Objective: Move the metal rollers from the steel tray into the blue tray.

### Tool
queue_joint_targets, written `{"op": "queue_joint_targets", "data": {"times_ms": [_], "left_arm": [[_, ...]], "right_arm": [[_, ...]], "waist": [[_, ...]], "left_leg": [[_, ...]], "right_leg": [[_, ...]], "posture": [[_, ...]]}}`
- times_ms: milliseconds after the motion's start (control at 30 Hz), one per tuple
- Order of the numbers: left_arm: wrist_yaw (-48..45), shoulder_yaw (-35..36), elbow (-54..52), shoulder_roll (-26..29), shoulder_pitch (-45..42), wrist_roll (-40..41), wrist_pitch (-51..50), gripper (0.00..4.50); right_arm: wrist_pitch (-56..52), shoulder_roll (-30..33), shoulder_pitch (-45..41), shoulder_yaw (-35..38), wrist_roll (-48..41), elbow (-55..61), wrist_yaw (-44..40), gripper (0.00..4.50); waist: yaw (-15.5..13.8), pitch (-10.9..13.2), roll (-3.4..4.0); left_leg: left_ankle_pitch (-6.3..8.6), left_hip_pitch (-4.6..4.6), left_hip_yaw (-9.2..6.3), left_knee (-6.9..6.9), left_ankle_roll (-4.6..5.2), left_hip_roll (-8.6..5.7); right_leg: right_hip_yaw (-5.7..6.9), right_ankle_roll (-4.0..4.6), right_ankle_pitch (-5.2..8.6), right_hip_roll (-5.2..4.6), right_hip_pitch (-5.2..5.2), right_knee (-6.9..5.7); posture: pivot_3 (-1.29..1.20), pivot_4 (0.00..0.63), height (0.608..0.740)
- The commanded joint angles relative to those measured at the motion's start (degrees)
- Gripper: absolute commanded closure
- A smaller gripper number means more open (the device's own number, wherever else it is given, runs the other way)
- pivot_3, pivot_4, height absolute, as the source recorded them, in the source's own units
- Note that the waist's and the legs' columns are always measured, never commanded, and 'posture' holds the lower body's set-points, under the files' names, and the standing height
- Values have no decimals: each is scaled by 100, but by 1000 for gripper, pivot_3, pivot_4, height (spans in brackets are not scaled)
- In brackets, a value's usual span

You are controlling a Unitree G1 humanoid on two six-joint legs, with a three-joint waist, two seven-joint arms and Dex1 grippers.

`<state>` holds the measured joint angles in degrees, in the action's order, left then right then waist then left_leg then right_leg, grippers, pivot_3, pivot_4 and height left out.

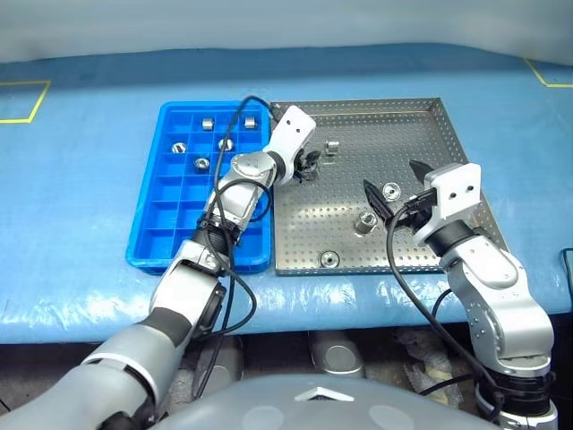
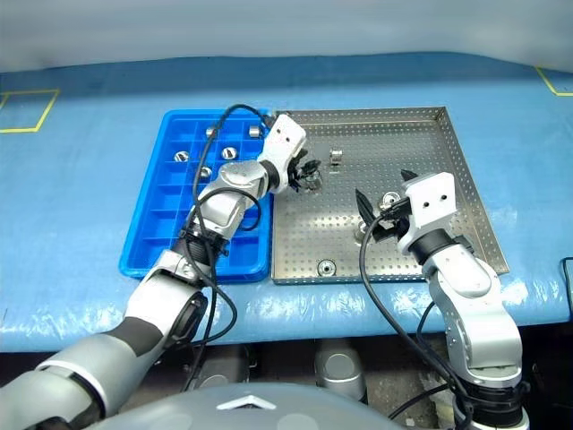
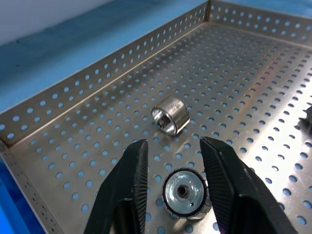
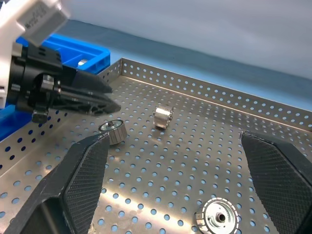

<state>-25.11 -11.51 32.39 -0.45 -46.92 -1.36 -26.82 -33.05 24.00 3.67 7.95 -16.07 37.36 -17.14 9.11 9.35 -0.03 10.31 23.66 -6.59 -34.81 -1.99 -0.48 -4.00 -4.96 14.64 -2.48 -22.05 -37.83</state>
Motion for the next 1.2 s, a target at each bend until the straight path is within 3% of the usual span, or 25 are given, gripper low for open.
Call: {"op": "queue_joint_targets", "data": {"times_ms": [33, 600, 667, 767, 1200], "left_arm": [[-195, -44, 179, -102, -269, 54, 80, 2291], [178, -440, 1067, -52, -369, -632, 191, 2291], [150, -392, 1073, -43, -360, -579, 189, 2675], [61, -375, 1016, -28, -345, -533, 179, 3186], [-523, 236, -146, 26, -209, 278, -21, 3183]], "right_arm": [[119, -50, 26, 51, 25, 129, 48, 0], [180, -118, 144, 175, 30, 118, 129, 0], [181, -114, 118, 192, 44, 98, 143, 0], [188, -116, 80, 206, 58, 79, 162, 0], [231, -158, -9, 92, 154, -29, 137, 0]], "waist": [[9, 0, 0], [157, -1, 1], [158, -1, 1], [156, -1, 1], [149, 0, 1]], "left_leg": [[0, 1, 0, 0, 0, 0], [1, 0, 0, 0, -1, 0], [1, -1, 0, -1, -1, 0], [1, -3, 0, -1, -1, 0], [1, 2, 0, 0, -1, 0]], "right_leg": [[0, -1, 0, 0, 0, 0], [-1, -2, 1, 0, 0, -1], [-1, -2, 1, 0, 1, -2], [-1, -2, 1, 0, 2, -2], [-1, -3, 1, -1, -1, -1]], "posture": [[-251, 150, 740], [-255, 150, 740], [-255, 150, 740], [-252, 150, 740], [-244, 150, 740]]}}
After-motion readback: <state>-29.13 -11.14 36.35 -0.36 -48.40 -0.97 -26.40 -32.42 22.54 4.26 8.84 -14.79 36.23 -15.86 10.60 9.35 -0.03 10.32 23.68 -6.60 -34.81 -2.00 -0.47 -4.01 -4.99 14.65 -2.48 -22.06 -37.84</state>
